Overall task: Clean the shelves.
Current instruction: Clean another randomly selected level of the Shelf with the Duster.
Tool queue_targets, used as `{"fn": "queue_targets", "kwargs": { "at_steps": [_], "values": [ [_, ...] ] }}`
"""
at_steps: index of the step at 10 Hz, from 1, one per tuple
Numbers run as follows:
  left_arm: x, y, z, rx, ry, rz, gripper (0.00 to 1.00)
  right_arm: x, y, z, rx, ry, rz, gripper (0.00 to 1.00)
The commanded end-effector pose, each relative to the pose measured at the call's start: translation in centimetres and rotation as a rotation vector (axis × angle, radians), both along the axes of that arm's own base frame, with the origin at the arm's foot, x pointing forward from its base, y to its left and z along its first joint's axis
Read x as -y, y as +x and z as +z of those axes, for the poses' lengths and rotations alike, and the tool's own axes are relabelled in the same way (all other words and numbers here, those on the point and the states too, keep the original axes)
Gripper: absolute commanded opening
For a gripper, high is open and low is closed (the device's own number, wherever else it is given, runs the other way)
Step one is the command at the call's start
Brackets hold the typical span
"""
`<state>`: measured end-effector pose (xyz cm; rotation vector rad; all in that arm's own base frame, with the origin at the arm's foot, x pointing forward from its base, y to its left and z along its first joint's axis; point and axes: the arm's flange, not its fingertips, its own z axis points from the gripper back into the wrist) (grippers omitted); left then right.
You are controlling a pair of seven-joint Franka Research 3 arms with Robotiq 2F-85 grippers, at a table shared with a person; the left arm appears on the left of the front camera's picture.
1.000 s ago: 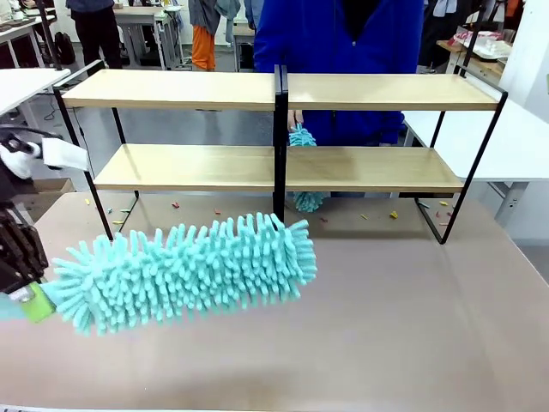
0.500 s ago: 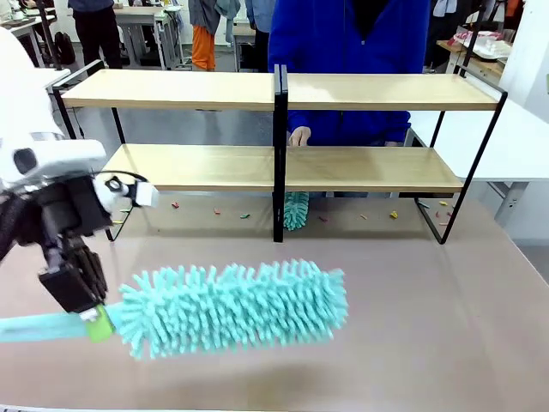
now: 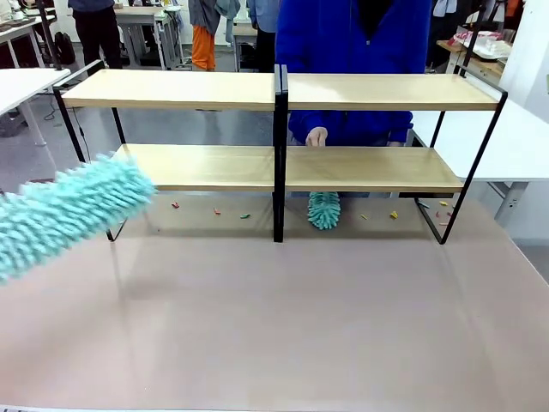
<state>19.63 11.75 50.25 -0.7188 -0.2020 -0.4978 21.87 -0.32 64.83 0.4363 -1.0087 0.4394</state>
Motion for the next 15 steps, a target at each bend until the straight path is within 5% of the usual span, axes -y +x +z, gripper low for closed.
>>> {"fn": "queue_targets", "kwargs": {
  "at_steps": [1, 6, 10, 12, 13, 14, 15],
  "values": [
    [1.9, -0.4, -1.1, 0.002, -0.012, 0.065, 0.13, 0.0, -0.1, 0.0, -0.001, 0.0, 0.0, 1.0],
    [4.3, 0.0, -0.9, -0.042, 0.04, 0.028, 0.13, 0.0, -0.1, 0.0, -0.001, 0.0, 0.0, 1.0],
    [16.0, 4.5, -4.8, -0.189, 0.236, -0.308, 0.13, 0.0, -0.1, 0.0, -0.001, 0.0, 0.0, 1.0],
    [20.8, 7.4, -6.3, -0.225, 0.305, -0.299, 0.13, 0.0, -0.1, 0.0, -0.001, 0.0, 0.0, 1.0],
    [22.3, 9.1, -6.2, -0.244, 0.299, -0.167, 0.13, 0.0, -0.1, 0.0, -0.001, 0.0, 0.0, 1.0],
    [19.4, 6.6, -3.9, -0.214, 0.287, -0.343, 0.13, 0.0, -0.1, 0.0, -0.001, 0.0, 0.0, 1.0],
    [19.4, 6.6, -3.9, -0.214, 0.287, -0.343, 0.13, 0.0, -0.1, 0.0, -0.001, 0.0, 0.0, 1.0]
  ]
}}
